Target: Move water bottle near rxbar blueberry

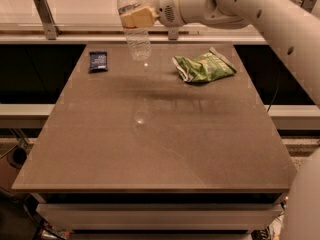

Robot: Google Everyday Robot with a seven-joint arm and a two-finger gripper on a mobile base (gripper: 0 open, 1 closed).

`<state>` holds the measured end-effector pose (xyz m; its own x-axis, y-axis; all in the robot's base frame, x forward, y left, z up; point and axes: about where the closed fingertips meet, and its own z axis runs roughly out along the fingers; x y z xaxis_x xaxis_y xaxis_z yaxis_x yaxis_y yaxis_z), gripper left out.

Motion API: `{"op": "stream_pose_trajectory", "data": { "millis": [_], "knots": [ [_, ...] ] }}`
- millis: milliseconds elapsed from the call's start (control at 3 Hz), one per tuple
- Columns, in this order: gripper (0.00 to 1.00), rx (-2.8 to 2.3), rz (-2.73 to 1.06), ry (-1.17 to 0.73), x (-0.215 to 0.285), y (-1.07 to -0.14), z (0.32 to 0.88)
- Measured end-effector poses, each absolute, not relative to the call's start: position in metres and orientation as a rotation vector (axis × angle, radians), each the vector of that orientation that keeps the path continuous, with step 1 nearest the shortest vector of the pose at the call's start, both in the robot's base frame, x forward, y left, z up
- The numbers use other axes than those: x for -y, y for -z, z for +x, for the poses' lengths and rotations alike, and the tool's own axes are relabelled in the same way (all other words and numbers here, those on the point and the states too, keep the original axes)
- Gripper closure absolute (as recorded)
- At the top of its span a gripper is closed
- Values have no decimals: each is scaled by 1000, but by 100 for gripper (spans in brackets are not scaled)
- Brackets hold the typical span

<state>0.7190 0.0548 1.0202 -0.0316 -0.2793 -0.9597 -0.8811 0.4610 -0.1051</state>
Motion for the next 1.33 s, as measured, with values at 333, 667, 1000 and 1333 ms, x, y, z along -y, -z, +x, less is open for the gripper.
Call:
{"op": "stream_pose_trajectory", "data": {
  "millis": [333, 667, 1000, 1333],
  "knots": [
    [100, -1521, -987, -661, -62, -998, 741],
    [100, -1489, -960, -635, -68, -980, 755],
    [100, -1489, -940, -630, -74, -958, 766],
    [100, -1510, -917, -663, -81, -931, 777]
  ]
}}
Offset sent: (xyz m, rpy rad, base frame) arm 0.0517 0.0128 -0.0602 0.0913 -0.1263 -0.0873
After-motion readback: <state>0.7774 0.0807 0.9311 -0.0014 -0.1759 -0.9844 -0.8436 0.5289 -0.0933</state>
